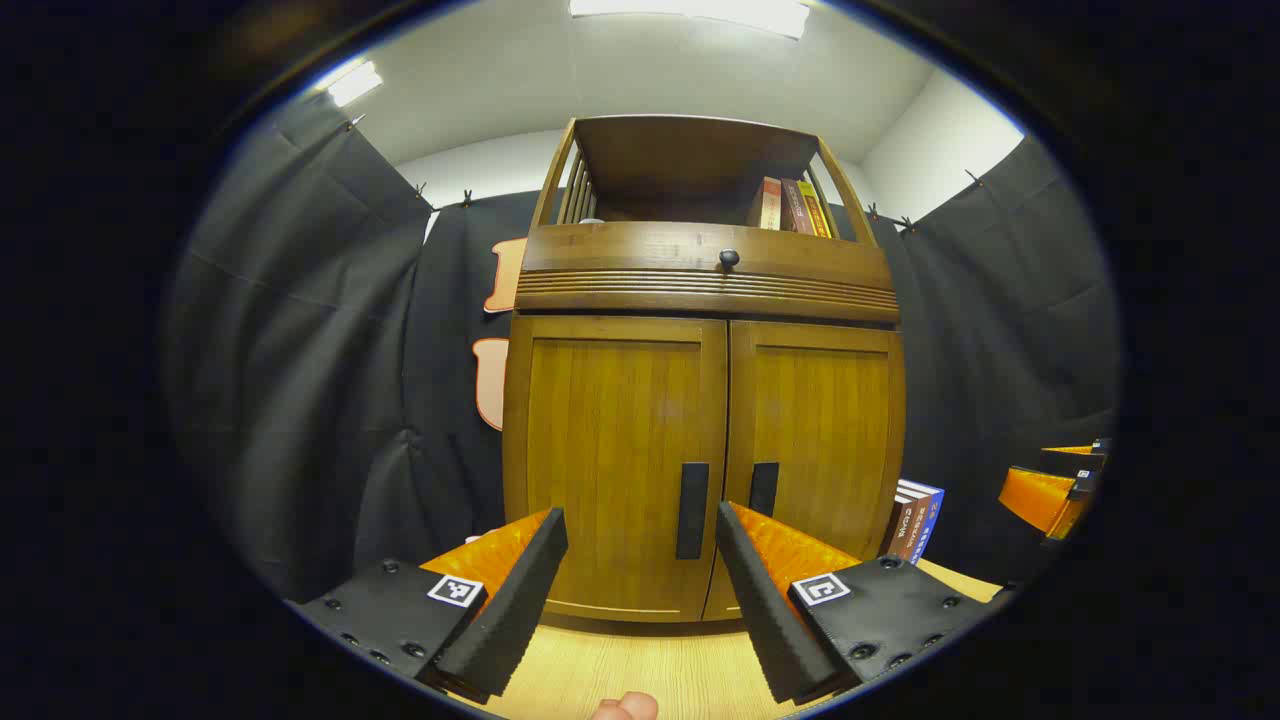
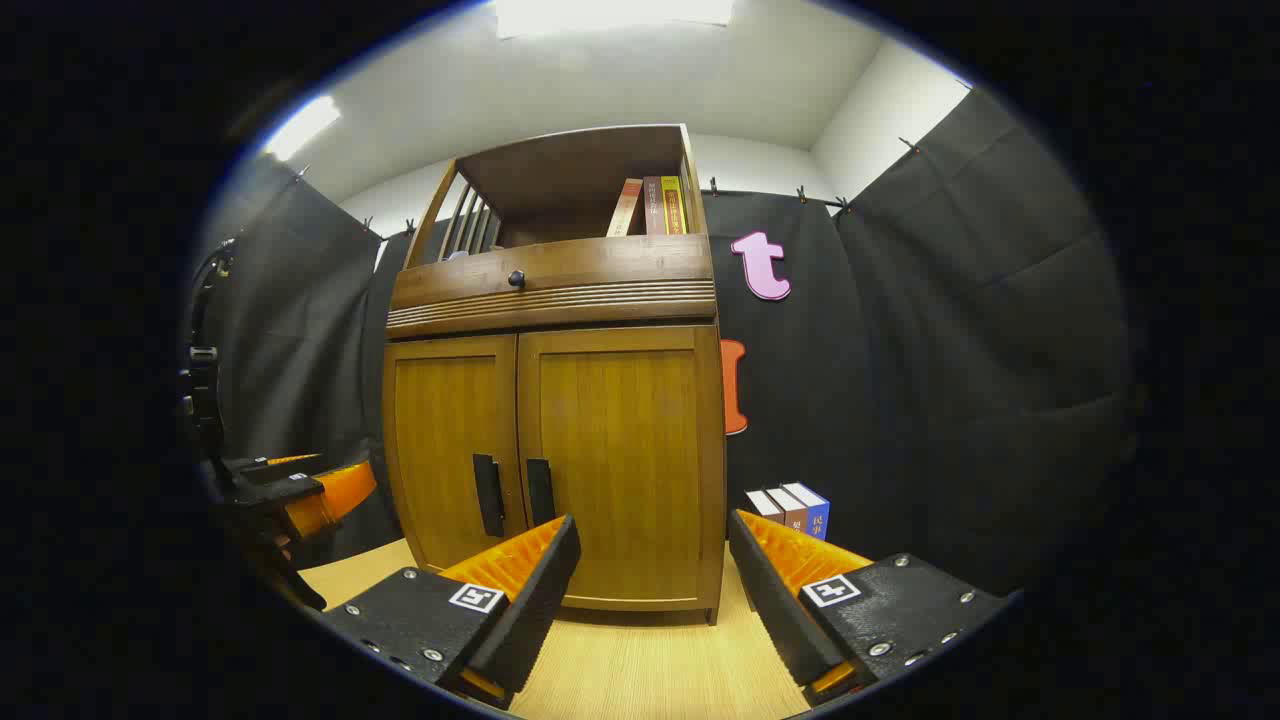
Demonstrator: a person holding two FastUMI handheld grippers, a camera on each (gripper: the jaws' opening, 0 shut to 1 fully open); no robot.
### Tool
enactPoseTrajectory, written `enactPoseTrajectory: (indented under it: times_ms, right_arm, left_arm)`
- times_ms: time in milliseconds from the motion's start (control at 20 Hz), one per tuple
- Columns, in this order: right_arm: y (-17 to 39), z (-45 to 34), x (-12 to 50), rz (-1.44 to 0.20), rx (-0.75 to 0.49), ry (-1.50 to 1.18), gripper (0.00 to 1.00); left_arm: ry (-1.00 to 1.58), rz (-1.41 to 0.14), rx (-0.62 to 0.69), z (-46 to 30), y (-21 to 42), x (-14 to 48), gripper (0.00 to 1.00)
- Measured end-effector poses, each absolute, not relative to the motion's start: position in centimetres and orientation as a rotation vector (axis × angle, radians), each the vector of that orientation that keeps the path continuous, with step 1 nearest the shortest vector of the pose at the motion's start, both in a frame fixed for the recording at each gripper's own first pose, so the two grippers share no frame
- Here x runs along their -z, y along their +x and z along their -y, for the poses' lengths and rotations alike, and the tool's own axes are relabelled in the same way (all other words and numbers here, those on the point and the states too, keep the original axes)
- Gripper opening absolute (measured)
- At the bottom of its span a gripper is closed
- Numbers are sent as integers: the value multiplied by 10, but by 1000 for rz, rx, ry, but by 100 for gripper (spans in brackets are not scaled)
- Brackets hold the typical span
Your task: Open the right door of the double-door shoe cabinet with the right hand, and open the left door with the left hand.
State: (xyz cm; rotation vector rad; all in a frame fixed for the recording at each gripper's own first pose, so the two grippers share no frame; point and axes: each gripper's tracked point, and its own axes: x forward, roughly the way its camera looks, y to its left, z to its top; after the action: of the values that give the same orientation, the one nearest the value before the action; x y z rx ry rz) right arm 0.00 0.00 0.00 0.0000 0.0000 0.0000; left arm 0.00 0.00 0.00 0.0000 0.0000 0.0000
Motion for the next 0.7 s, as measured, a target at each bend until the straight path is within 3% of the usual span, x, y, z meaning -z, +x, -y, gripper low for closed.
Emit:
enactPoseTrajectory:
  times_ms: [200,250,400,700]
  right_arm:
    - [-1,-1,0,4,2,-6,93]
    - [-1,0,0,4,3,-8,93]
    - [-1,0,1,2,6,-11,93]
    - [-1,0,-1,5,8,-14,93]
  left_arm:
    - [12,9,-2,0,0,-2,99]
    - [10,6,-1,-1,-1,-1,94]
    - [0,2,-6,-4,-1,0,99]
    - [5,8,-14,-8,-1,-2,97]
